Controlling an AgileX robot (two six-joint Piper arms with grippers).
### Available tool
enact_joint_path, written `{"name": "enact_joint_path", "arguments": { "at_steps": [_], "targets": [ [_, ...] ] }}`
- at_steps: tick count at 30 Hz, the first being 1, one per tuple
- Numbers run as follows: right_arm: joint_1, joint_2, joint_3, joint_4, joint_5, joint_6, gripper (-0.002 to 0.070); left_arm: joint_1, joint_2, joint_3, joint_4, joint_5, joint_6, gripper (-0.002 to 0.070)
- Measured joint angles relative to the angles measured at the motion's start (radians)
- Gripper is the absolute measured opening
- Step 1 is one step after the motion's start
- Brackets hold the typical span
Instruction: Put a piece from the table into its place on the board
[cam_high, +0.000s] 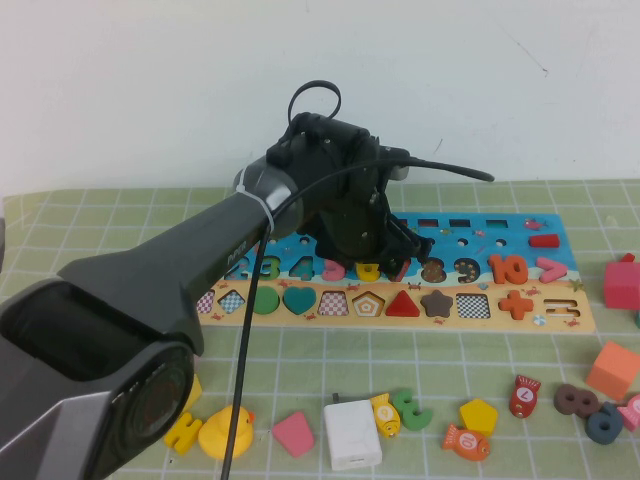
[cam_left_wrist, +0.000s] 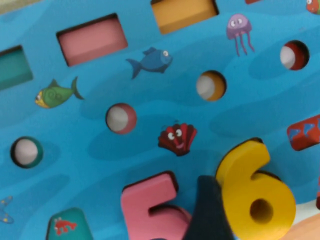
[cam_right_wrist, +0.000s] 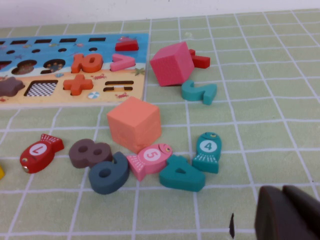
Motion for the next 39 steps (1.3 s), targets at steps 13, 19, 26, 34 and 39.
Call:
{"name": "enact_joint_path", "arguments": {
  "at_steps": [13,19,26,34,39],
  "targets": [
    [0.0,0.0,0.0,0.0,0.0,0.0,-0.0003,-0.002,0.005,-0.129,0.029,0.062,0.074,0.0356],
    [0.0,0.0,0.0,0.0,0.0,0.0,-0.0003,-0.002,-0.001,-0.232,0.049,0.192,0.181,0.0064],
    [0.0,0.0,0.0,0.0,0.0,0.0,-0.0003,0.02,-0.167,-0.27,0.173,0.283,0.176,0.0004],
    [0.0,0.0,0.0,0.0,0.0,0.0,-0.0003,0.041,-0.537,-0.2,0.284,0.294,0.172,-0.0001],
    [0.0,0.0,0.0,0.0,0.0,0.0,-0.0003,0.041,-0.687,-0.158,0.295,0.308,0.163,-0.0001]
  ]
}}
